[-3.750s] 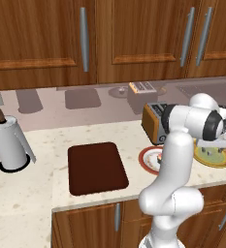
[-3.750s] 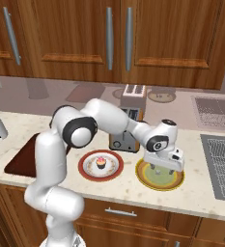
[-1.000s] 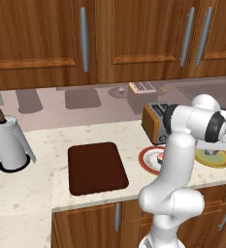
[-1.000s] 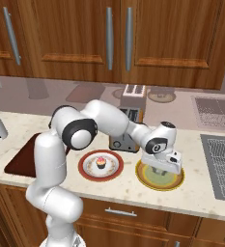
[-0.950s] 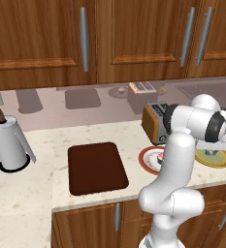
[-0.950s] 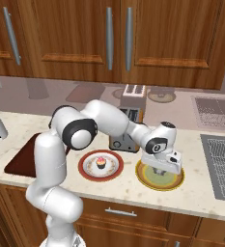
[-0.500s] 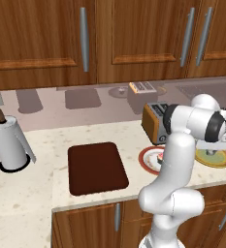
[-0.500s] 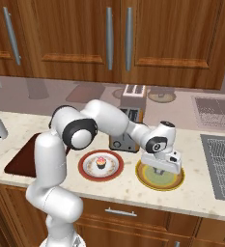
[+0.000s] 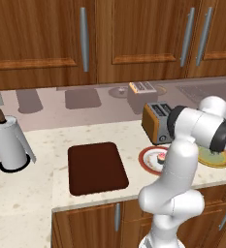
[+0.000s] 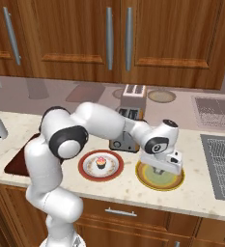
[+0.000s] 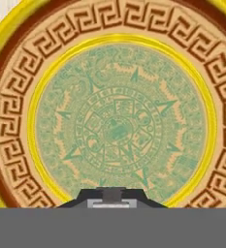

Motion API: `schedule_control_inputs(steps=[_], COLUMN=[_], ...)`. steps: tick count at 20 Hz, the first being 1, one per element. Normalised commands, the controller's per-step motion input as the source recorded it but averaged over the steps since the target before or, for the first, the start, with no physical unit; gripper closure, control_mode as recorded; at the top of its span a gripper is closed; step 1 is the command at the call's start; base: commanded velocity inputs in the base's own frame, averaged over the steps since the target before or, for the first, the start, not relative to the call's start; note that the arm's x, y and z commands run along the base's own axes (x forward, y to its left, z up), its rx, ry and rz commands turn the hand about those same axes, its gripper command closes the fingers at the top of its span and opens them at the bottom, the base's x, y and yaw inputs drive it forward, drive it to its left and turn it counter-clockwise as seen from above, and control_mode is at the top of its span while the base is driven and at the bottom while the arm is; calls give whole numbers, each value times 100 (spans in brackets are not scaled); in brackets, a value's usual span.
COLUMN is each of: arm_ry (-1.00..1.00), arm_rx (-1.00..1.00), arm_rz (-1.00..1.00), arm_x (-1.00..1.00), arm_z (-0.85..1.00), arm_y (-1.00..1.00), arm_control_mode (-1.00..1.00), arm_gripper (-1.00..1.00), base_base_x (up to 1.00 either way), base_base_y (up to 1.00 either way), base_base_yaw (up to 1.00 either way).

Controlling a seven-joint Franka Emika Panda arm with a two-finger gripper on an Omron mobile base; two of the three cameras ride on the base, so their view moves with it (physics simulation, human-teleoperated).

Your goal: Move the dessert items from the plates to the tray.

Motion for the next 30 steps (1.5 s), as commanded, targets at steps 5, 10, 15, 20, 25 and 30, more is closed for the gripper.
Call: schedule_control_inputs(steps=[5, 10, 15, 20, 25, 30], arm_ry=[-12, -6, -1, 0, 0, 0], arm_rx=[-1, -6, -10, -7, -3, 0], arm_rz=[0, 0, 0, 0, 0, -1], arm_x=[-38, -35, -28, -11, -1, 0], arm_z=[49, 42, 41, 29, 25, 14], arm_y=[54, 83, 94, 98, 92, 86], arm_control_mode=[-100, -100, -100, -100, -100, -100], arm_gripper=[100, 100, 100, 100, 100, 100], base_base_x=[0, 0, 0, 0, 0, 0], base_base_y=[0, 0, 0, 0, 0, 0], base_base_yaw=[0, 0, 0, 0, 0, 0])
